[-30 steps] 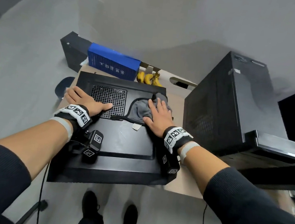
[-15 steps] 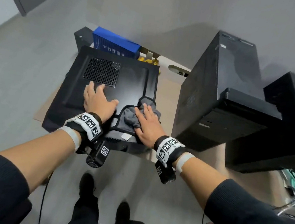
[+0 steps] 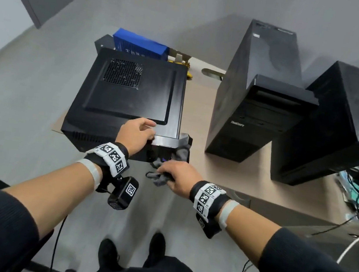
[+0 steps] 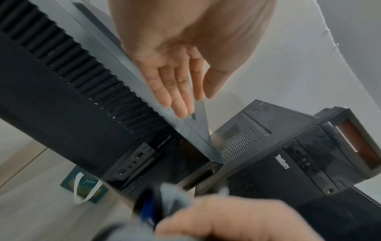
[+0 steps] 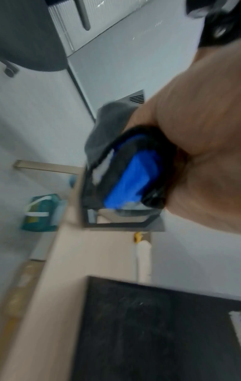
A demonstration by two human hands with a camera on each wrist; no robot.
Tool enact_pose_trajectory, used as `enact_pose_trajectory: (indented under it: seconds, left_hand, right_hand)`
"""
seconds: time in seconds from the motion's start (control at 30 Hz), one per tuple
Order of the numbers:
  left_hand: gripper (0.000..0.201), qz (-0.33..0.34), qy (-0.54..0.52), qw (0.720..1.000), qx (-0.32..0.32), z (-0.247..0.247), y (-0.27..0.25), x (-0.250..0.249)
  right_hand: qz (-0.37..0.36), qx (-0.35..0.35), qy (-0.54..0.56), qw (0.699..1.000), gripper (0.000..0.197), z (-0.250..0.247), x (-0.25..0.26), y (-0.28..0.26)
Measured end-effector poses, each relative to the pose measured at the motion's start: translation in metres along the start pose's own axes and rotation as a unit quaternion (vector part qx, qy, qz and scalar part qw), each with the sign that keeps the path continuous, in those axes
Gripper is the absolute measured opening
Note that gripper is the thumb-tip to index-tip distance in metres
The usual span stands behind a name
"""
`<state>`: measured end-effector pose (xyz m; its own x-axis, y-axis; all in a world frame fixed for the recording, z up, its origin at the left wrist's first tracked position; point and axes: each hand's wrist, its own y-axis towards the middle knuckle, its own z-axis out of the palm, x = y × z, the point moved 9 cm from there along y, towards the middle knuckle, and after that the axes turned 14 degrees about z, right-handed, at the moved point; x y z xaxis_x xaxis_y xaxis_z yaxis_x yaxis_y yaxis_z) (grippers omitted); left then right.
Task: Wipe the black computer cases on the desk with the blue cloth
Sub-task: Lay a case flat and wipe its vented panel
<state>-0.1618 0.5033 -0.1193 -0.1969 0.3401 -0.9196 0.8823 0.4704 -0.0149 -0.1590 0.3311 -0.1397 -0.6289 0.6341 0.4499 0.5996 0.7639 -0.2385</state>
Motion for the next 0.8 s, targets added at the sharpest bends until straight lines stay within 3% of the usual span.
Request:
enact_pose_trajectory:
  seconds: [0.1, 0.2, 0.33, 0.4, 0.5, 0.53, 0.63, 0.7, 0.8]
  left_hand:
    - [0.013, -0.09, -0.043, 0.99, 0.1, 0.018, -0.019, 0.014]
    - [0.023, -0.186, -0.075, 0.959, 0.2, 0.034, -0.046, 0.026]
    - [0.053, -0.221, -0.175, 0.945, 0.166, 0.029, -0.068, 0.023]
    - [0.062, -0.246, -0.218, 0.923, 0.199, 0.029, -0.086, 0.018]
    - [0.05, -0.265, -0.407, 0.852, 0.198, 0.041, -0.097, -0.002]
    - [0.039, -0.266, -0.431, 0.842, 0.183, 0.042, -0.098, -0.009]
    - [0.009, -0.231, -0.347, 0.9, 0.128, 0.031, -0.086, -0.003]
    - [0.008, -0.202, -0.282, 0.937, 0.046, 0.007, -0.072, 0.008]
    - [0.016, -0.172, -0.215, 0.955, -0.112, -0.049, -0.049, 0.026]
  right_hand:
    - [0.039, 0.057, -0.006, 0.998, 0.048, 0.025, -0.008, -0.015]
    - [0.062, 0.032, 0.102, 0.992, 0.051, 0.011, 0.009, -0.011]
    - [0.075, -0.047, 0.246, 0.965, 0.046, -0.033, 0.032, 0.009]
    - [0.053, -0.071, 0.286, 0.954, 0.053, -0.047, 0.042, 0.015]
    - [0.025, -0.053, 0.297, 0.953, 0.066, -0.04, 0.056, 0.018]
    - [0.018, -0.046, 0.291, 0.955, 0.071, -0.035, 0.059, 0.019]
    - [0.022, -0.05, 0.239, 0.969, 0.089, -0.031, 0.05, 0.02]
    - [0.044, -0.065, 0.229, 0.97, 0.09, -0.037, 0.027, 0.018]
    - [0.103, -0.152, 0.219, 0.958, 0.049, -0.058, -0.021, 0.016]
